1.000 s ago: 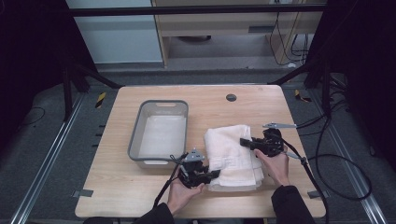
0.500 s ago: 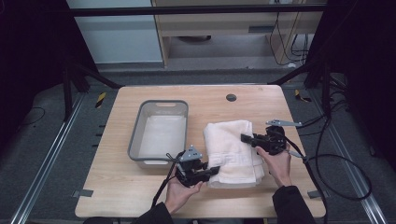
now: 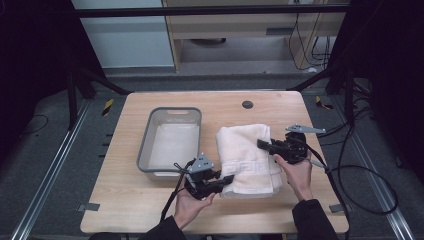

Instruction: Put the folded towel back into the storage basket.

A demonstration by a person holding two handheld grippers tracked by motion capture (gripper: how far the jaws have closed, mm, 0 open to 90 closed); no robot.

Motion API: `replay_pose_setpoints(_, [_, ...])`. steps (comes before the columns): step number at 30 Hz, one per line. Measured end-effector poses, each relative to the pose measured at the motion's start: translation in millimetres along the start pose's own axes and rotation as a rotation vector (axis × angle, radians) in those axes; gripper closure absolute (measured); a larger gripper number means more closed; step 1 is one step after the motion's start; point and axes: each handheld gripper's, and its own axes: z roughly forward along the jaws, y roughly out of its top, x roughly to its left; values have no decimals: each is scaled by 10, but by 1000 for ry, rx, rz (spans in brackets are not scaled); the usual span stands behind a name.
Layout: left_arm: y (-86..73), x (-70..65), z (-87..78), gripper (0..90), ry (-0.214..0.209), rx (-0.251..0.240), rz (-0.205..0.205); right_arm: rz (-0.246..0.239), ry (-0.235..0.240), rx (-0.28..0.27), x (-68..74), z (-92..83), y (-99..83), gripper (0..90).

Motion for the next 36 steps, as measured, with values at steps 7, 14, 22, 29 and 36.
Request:
replay_pose_setpoints(7, [40, -4, -53, 681, 9, -15, 11, -8, 11, -19, 37, -14, 57, 666])
replay_pose_setpoints(14, [68, 17, -88, 681, 13, -23, 9, -16, 2, -28, 81, -4, 93, 667])
replay_pose_setpoints(22, [139, 52, -178, 681, 13, -48, 6, -33, 5, -45, 161, -6, 221, 667])
replay_pose_setpoints(29, [196, 105, -269, 681, 25, -73, 2, -46, 2, -53, 240, 21, 328, 667])
replay_pose_setpoints(36, [264, 196, -404, 682, 43, -105, -13, -51, 4, -70, 346, 104, 460, 667])
